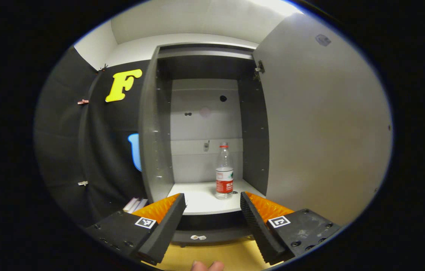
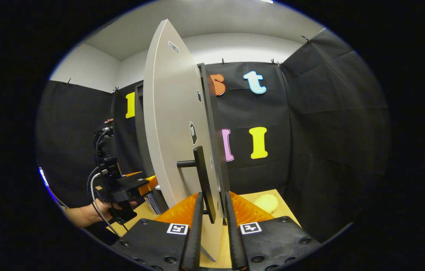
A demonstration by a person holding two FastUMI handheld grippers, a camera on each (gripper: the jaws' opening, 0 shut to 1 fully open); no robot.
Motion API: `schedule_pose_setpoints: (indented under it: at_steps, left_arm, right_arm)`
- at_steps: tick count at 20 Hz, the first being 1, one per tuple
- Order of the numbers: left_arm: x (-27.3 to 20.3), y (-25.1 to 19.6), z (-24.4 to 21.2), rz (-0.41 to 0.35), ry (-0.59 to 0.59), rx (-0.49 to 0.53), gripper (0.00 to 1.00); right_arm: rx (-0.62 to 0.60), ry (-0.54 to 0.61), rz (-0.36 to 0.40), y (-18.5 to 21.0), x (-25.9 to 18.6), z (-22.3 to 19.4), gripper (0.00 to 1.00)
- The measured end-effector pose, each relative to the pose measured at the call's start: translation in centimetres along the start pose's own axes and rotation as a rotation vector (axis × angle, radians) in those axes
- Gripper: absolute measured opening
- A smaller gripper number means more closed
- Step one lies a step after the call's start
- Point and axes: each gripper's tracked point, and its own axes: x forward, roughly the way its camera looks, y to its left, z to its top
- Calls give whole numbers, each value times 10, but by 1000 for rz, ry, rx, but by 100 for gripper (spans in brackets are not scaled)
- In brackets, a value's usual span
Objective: Open the cabinet door with the right hand, grasp the bottle in the cabinet with the left hand and place it on the coaster, then close the cabinet door with the right hand.
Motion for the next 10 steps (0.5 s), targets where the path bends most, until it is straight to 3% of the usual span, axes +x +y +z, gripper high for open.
schedule_pose_setpoints:
  at_steps: [1,5,6,8,9,10]
  left_arm:
    - [13,-3,-1,0,3,8,93]
    - [71,-14,-14,-1,20,-15,93]
    - [86,-15,-16,3,24,-22,93]
    - [117,-17,-18,4,26,-23,93]
    - [130,-19,-18,2,26,-28,93]
    - [144,-21,-19,3,23,-37,93]
  right_arm:
    - [7,3,1,-2,0,-1,45]
    - [37,-28,-82,-36,-7,6,55]
    - [48,-29,-114,-50,-8,5,49]
    - [60,-9,-177,-77,-7,-3,53]
    - [63,-6,-201,-89,-6,-6,76]
    - [60,-15,-227,-100,-8,-5,69]
